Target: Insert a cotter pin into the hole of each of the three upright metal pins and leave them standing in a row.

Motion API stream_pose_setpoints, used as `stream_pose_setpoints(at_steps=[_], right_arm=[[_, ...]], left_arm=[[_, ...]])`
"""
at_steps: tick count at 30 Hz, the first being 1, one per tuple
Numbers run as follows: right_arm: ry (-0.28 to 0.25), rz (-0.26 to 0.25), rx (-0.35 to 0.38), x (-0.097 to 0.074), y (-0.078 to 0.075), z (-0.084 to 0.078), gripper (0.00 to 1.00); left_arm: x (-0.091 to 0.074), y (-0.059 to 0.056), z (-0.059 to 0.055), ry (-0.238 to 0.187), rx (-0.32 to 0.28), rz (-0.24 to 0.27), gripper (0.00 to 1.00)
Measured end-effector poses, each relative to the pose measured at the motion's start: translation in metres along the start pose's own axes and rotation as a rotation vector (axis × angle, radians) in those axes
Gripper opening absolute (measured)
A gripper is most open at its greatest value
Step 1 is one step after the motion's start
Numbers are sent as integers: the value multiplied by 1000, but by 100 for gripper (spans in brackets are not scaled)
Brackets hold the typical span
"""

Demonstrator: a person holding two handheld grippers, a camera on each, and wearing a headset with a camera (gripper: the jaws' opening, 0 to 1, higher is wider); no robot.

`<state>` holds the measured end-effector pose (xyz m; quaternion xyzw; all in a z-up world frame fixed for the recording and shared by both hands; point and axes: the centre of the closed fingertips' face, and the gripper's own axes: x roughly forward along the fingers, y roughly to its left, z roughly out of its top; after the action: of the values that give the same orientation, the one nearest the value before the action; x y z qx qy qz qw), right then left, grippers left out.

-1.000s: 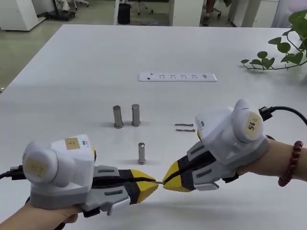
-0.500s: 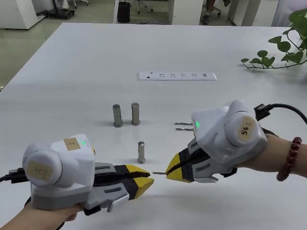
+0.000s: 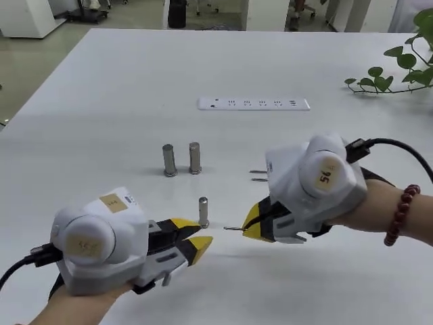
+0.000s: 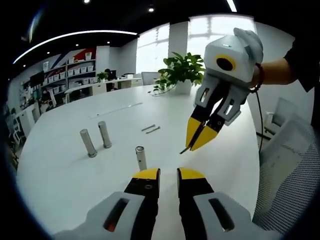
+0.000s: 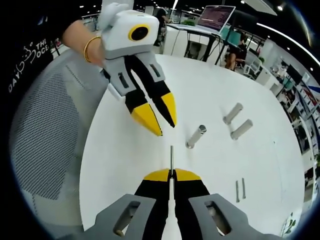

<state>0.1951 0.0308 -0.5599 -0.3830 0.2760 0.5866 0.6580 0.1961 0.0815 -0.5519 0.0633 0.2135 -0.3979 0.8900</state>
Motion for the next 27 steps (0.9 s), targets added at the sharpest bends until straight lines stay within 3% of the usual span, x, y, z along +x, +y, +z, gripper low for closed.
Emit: stream_pose_setpoints(at_steps=[11,16,19,27], right_arm=[[42,-82,-44,5,-22,2,0],[37,-89,-38,7,-26,5,0],[69,-119,-81,9,-32,3,0],[58,-133,-71,15,-38,8,0]], left_arm=[[14,21,-1,7,-36,97,14],[21,26,-4,23,-44,127,14],[24,30,-5,22,-61,149,14],[30,40,-3,17,-63,187,14]])
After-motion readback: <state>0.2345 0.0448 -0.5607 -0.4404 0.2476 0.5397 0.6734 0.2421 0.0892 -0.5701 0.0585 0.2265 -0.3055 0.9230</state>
